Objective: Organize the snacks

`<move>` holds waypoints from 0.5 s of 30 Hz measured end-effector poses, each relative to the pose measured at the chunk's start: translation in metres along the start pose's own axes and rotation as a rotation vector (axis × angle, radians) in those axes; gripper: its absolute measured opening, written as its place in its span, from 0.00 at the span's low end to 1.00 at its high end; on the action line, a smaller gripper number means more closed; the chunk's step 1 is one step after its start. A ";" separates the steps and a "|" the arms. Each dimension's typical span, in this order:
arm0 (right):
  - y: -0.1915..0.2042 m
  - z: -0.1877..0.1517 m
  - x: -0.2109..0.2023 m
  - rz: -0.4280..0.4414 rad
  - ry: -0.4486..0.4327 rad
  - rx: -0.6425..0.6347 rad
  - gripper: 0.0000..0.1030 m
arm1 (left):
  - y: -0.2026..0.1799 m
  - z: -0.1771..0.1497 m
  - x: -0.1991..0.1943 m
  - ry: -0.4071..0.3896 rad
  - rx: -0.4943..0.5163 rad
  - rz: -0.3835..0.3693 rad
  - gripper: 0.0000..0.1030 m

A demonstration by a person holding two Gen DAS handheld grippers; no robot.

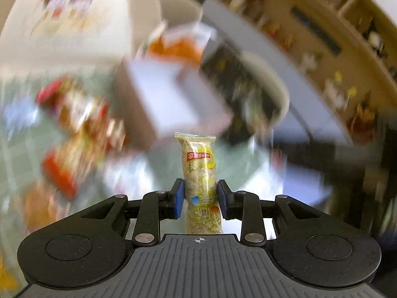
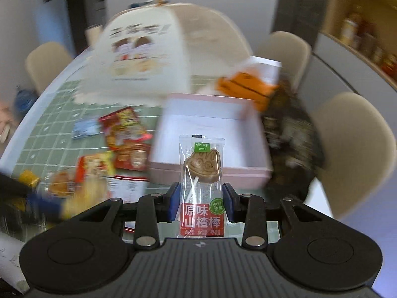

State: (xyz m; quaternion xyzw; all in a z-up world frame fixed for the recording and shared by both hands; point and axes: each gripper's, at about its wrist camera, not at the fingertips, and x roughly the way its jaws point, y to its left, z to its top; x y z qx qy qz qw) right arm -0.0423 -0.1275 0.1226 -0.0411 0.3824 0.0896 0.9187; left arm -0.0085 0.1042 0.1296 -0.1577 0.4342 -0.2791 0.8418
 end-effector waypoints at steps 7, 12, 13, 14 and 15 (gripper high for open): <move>-0.026 -0.015 0.006 0.040 -0.026 0.047 0.35 | 0.008 0.095 0.087 -0.209 -0.042 0.091 0.32; -0.036 -0.019 0.014 0.050 -0.036 0.058 0.37 | 0.024 0.093 0.079 -0.266 -0.142 0.149 0.32; -0.038 -0.018 0.019 0.055 -0.032 0.063 0.37 | 0.022 0.085 0.071 -0.260 -0.132 0.151 0.32; -0.040 -0.017 0.023 0.055 -0.025 0.066 0.37 | 0.021 0.074 0.063 -0.251 -0.119 0.166 0.32; -0.041 -0.013 0.027 0.053 -0.021 0.068 0.37 | 0.019 0.061 0.052 -0.243 -0.108 0.183 0.33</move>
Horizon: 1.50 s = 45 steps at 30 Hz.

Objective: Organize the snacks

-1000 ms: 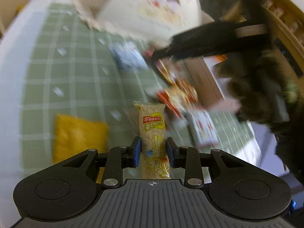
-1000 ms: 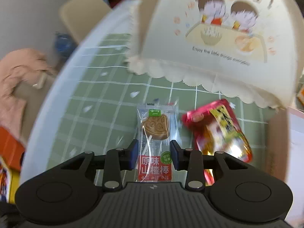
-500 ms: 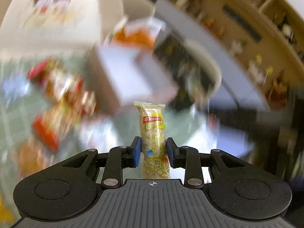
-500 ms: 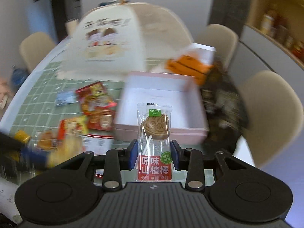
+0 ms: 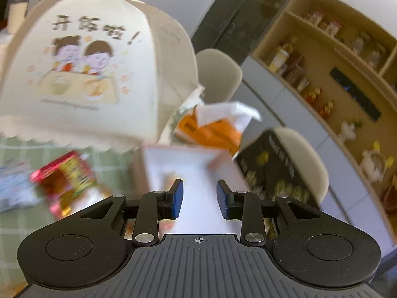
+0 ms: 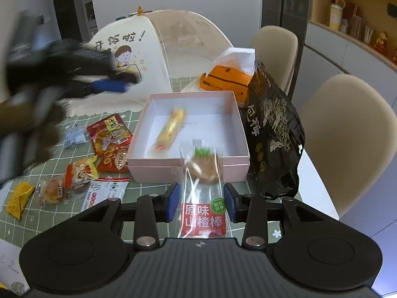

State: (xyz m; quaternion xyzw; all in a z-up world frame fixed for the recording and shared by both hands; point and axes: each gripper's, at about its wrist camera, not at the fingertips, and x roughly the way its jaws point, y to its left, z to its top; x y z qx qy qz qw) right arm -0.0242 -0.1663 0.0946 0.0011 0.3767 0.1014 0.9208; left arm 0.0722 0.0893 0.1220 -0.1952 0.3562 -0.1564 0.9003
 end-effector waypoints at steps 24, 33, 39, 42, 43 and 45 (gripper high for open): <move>-0.038 -0.027 0.084 -0.111 0.241 0.418 0.75 | 0.070 -0.125 -0.067 0.285 -0.124 0.160 0.32; 0.002 -0.032 0.127 -0.288 0.191 0.297 0.71 | 0.057 -0.125 -0.052 0.354 -0.043 0.128 0.33; 0.019 -0.053 0.086 -0.160 0.219 0.118 0.39 | 0.057 -0.124 -0.051 0.356 -0.041 0.105 0.32; 0.015 -0.050 0.053 -0.092 0.221 0.129 0.36 | 0.058 -0.124 -0.053 0.355 -0.047 0.098 0.32; 0.013 -0.042 0.039 -0.070 0.198 0.134 0.35 | 0.058 -0.124 -0.055 0.352 -0.051 0.096 0.32; 0.010 -0.018 0.010 -0.049 0.108 0.117 0.35 | 0.059 -0.124 -0.057 0.344 -0.059 0.095 0.32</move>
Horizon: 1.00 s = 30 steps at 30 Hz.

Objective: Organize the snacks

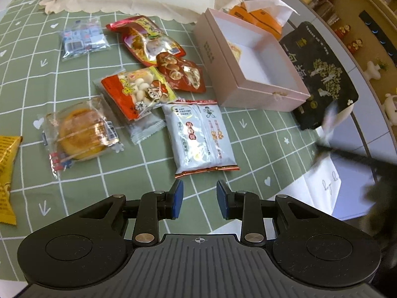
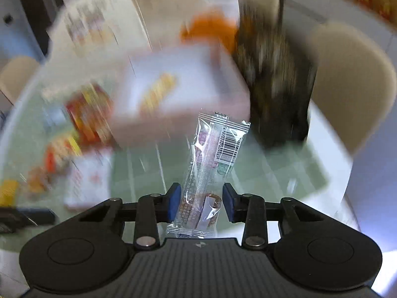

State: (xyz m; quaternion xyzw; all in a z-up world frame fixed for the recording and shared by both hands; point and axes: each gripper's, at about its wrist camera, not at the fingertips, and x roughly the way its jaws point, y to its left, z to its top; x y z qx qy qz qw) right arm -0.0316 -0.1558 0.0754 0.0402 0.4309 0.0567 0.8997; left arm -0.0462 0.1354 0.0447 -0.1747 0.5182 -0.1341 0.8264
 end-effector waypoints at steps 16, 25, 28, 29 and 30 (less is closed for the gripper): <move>0.012 0.102 0.034 0.119 -0.062 -0.059 0.70 | 0.032 -0.004 -0.023 -0.096 -0.068 0.060 0.32; 0.092 0.013 0.061 0.161 0.059 -0.259 0.70 | 0.137 0.001 -0.084 -0.275 -0.283 0.330 0.33; 0.123 -0.005 0.060 0.187 0.058 -0.324 0.70 | 0.164 -0.004 -0.089 -0.269 -0.334 0.354 0.33; 0.131 -0.009 0.059 0.203 0.062 -0.341 0.70 | 0.170 -0.006 -0.089 -0.261 -0.339 0.352 0.33; 0.142 -0.012 0.059 0.225 0.070 -0.359 0.70 | 0.174 -0.008 -0.087 -0.252 -0.341 0.352 0.33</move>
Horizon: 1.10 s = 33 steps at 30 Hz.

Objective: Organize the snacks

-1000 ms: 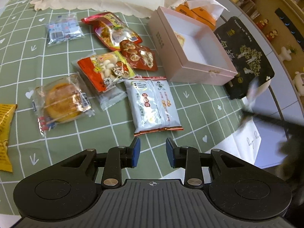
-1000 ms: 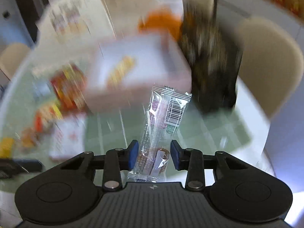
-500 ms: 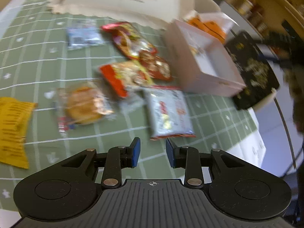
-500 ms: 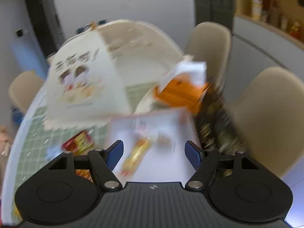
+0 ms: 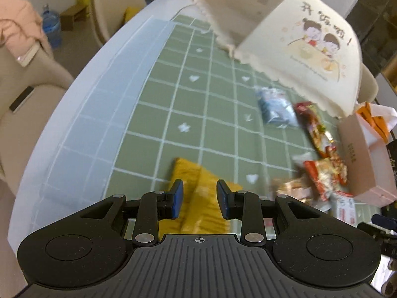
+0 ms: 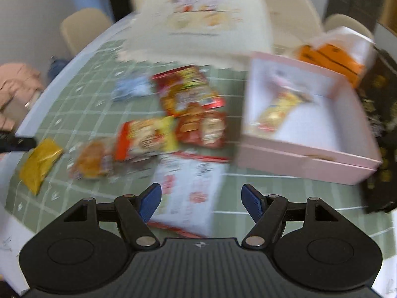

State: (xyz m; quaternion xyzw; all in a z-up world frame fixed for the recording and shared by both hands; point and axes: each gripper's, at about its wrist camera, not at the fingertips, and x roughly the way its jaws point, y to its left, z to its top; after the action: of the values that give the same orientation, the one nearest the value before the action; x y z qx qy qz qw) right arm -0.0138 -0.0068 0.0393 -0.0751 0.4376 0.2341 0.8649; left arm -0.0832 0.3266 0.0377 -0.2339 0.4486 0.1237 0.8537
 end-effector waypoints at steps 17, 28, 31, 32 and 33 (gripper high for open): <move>0.113 0.019 0.018 0.116 -0.024 -0.249 0.70 | -0.001 -0.018 -0.005 0.018 0.035 -0.174 0.38; 0.108 0.120 0.072 0.041 -0.036 -0.192 0.79 | 0.008 -0.013 -0.011 0.030 0.041 -0.190 0.38; 0.095 0.156 0.121 0.026 0.033 -0.115 0.79 | -0.008 -0.017 -0.013 0.036 0.090 -0.227 0.38; 0.094 0.164 0.135 0.011 0.047 -0.104 0.79 | -0.012 -0.019 -0.013 0.041 0.103 -0.247 0.38; 0.094 0.171 0.150 -0.010 0.063 -0.097 0.79 | -0.017 -0.021 -0.013 0.048 0.117 -0.267 0.38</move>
State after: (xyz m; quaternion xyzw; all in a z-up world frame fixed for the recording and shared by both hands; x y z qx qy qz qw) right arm 0.1415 0.1838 0.0311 -0.1261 0.4523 0.2483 0.8473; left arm -0.0982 0.3011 0.0426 -0.2442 0.4402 -0.0229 0.8637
